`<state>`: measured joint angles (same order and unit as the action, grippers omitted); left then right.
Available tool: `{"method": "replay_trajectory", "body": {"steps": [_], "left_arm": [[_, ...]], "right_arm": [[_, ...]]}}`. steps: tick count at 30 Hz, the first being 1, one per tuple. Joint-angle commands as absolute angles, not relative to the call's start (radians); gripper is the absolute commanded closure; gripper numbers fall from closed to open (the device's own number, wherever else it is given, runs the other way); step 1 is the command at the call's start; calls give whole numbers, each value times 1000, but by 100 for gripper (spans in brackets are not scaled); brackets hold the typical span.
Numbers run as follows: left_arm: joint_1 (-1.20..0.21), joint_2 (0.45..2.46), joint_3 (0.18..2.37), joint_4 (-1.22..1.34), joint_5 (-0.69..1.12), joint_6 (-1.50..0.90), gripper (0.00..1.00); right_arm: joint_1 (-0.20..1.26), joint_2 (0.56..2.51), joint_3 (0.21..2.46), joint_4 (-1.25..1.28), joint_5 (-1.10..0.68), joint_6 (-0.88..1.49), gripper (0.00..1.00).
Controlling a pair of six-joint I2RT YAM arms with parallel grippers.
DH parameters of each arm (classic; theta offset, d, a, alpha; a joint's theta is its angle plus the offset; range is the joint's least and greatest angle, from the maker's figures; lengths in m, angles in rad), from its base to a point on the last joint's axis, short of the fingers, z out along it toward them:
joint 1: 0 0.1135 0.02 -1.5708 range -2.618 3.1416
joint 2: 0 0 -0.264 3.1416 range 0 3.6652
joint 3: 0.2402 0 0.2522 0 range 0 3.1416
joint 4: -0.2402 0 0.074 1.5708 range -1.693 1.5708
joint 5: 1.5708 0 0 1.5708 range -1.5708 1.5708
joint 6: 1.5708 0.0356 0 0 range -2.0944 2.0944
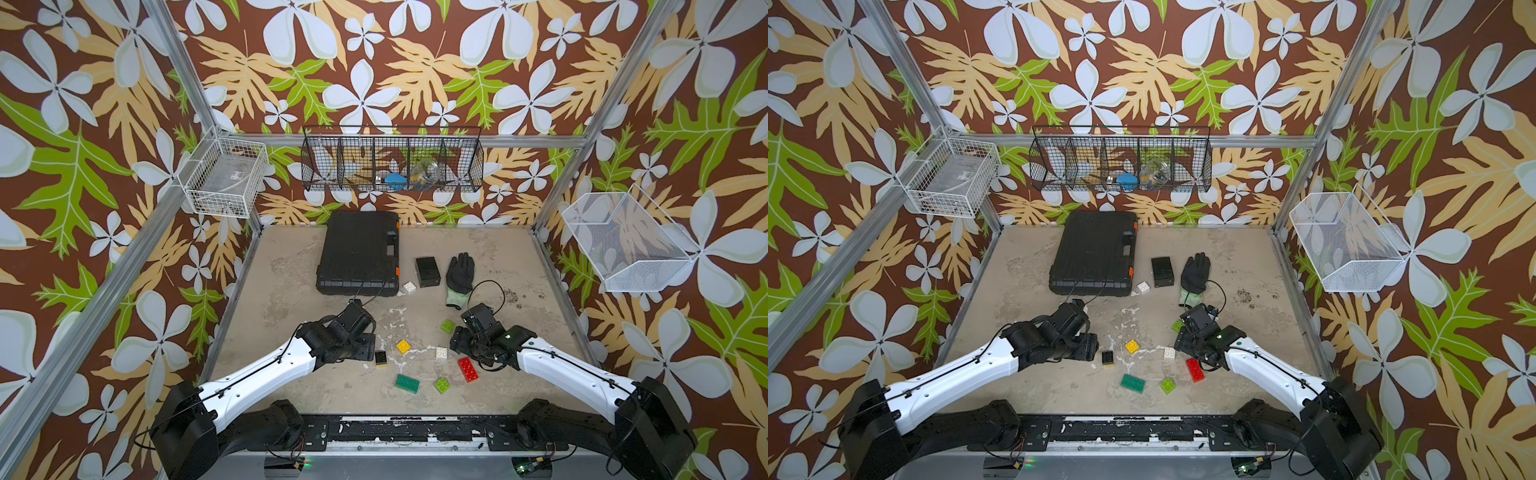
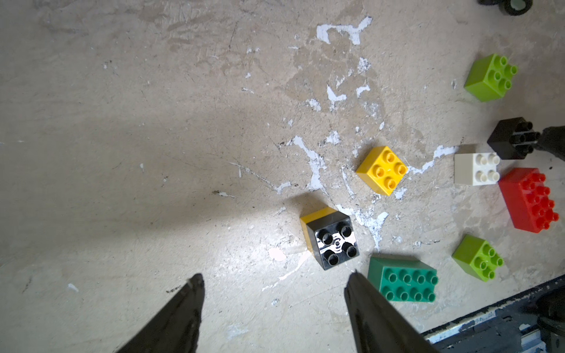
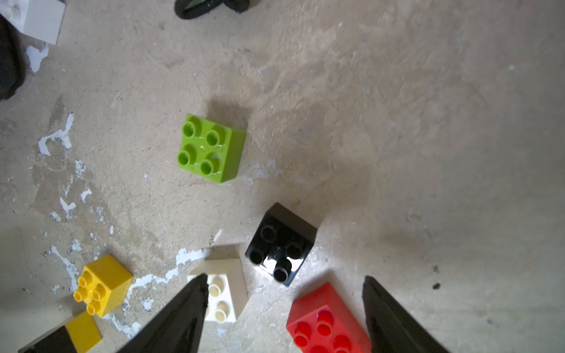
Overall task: Assemble a giraffe with lego
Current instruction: Pick up the lego brick from the center of the board.
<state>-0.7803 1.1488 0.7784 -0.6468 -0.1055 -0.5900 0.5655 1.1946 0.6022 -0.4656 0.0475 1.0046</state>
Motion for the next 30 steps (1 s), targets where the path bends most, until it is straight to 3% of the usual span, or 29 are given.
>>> {"method": "replay_trajectory", "body": {"steps": [1, 6, 13, 15, 20, 30], "left_arm": [[-779, 1152, 782, -640, -115, -569, 24], [-780, 1149, 783, -643, -125, -566, 24], [-779, 1151, 782, -644, -129, -569, 24], [-779, 1149, 782, -644, -130, -570, 24], [-779, 1151, 781, -644, -133, -571, 24], [-779, 1154, 779, -646, -130, -573, 24]], "right_arm": [[558, 1227, 606, -403, 8, 988, 23], [554, 1289, 620, -354, -13, 984, 38], [548, 1375, 655, -356, -24, 948, 40], [548, 1390, 659, -359, -29, 939, 47], [548, 1403, 661, -379, -15, 907, 49], [545, 1421, 656, -365, 6, 877, 68]]}}
